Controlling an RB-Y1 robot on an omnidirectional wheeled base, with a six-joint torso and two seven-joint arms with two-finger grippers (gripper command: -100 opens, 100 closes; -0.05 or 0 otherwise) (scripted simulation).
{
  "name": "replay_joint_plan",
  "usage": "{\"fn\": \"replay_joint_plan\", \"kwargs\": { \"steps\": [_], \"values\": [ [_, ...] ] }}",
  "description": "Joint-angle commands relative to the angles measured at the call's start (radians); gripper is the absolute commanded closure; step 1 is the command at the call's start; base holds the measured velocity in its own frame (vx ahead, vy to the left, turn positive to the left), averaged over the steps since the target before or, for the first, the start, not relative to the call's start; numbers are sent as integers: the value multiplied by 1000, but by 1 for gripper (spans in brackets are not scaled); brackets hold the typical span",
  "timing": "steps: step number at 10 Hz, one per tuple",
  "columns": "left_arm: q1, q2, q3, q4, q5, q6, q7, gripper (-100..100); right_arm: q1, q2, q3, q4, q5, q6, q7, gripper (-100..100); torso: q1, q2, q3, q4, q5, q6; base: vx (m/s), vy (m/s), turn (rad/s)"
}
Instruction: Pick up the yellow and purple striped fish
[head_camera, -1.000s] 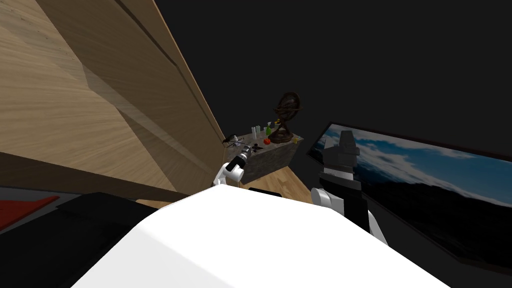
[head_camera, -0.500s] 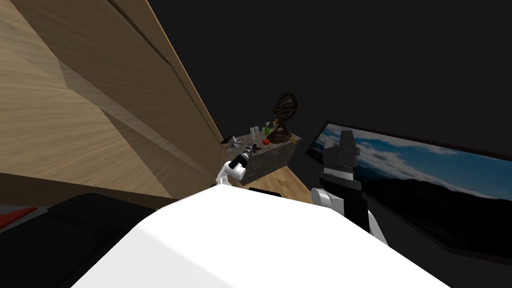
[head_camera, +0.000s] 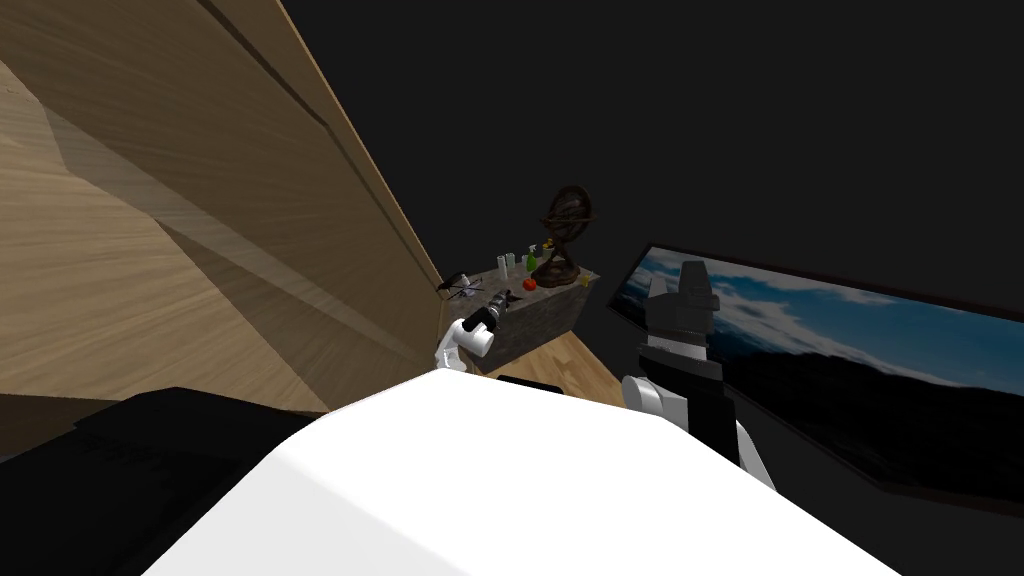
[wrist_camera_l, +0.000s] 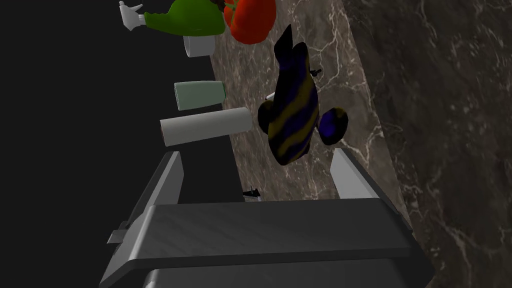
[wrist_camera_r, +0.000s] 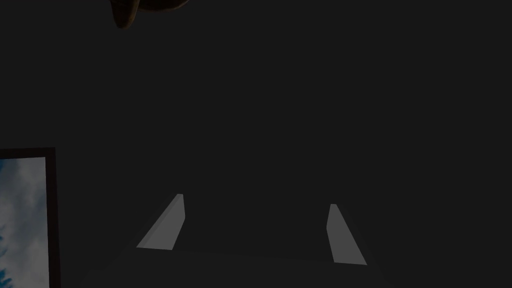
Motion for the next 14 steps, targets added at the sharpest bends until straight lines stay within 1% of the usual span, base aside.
{"fn": "replay_joint_plan", "kwargs": {
  "steps": [1, 2, 3, 4, 5, 6, 7, 8, 9, 10, 11, 12, 13, 14],
  "values": [
    [-23, -5, -3, 9, -7, 50, 13, -100, 0, 0, 0, 0, 0, 0, 0, 0, 0, 0, 0, 0, 0, 0, 25, 4, -70],
    [-23, -5, -3, 9, -7, 78, 13, -100, 0, 0, 0, 0, 0, 0, 0, 0, 0, 0, 0, 0, 0, 0, 23, 4, -48],
    [-42, -8, -3, 15, -12, 109, 24, -100, 0, 0, 0, 0, 0, 0, 0, 0, 0, 0, 0, 0, 0, 0, 27, 1, -86],
    [-42, -8, -3, 15, -12, 131, 24, -100, 0, 0, 0, 0, 0, 0, 0, 0, 0, 0, 0, 0, 0, 0, 22, -1, -41],
    [-61, -10, -1, 21, -16, 162, 35, -100, 0, 0, 0, 0, 0, 0, 0, 0, 0, 0, 0, 0, 0, 0, 25, -8, -92],
    [-61, -10, -1, 21, -16, 182, 35, -100, 0, 0, 0, 0, 0, 0, 0, 0, -1, 0, 0, 0, 0, 0, 23, -3, -37],
    [-79, -14, 1, 27, -21, 213, 44, -100, 0, 0, 0, 0, 0, 0, 0, 0, -1, 0, 0, 0, 0, 0, 27, -7, -64],
    [-79, -14, 1, 27, -21, 230, 44, -100, 0, 0, 0, 0, 0, 0, 0, 0, -1, 0, 0, 0, 0, 0, 23, -4, -43],
    [-97, -17, 5, 33, -25, 264, 53, -100, 0, 0, 0, 0, 0, 0, 0, 0, -1, 0, 0, 0, 0, 0, 27, -7, -86],
    [-97, -17, 5, 33, -25, 275, 53, -100, 0, 0, 0, 0, 0, 0, 0, 0, -1, 0, 0, 0, 0, 0, 23, -6, -38],
    [-114, -21, 9, 39, -30, 311, 62, -100, 0, 0, 0, 0, 0, 0, 0, 0, -1, 0, 0, 0, 0, 0, 22, -12, -63],
    [-114, -21, 9, 39, -30, 318, 62, -100, 0, 0, 0, 0, 0, 0, 0, 0, -1, 0, 0, 0, 0, 0, 20, -11, -41],
    [-129, -25, 14, 44, -34, 358, 69, -100, 0, 0, 0, 0, 0, 0, 0, 0, -1, 0, 0, 0, 0, 0, 25, -14, -68],
    [-144, -30, 19, 49, -38, 385, 76, -100, 0, 0, 0, 0, 0, 0, 0, 0, -2, 0, 0, 0, 0, 0, 40, -22, -102]
  ]
}}
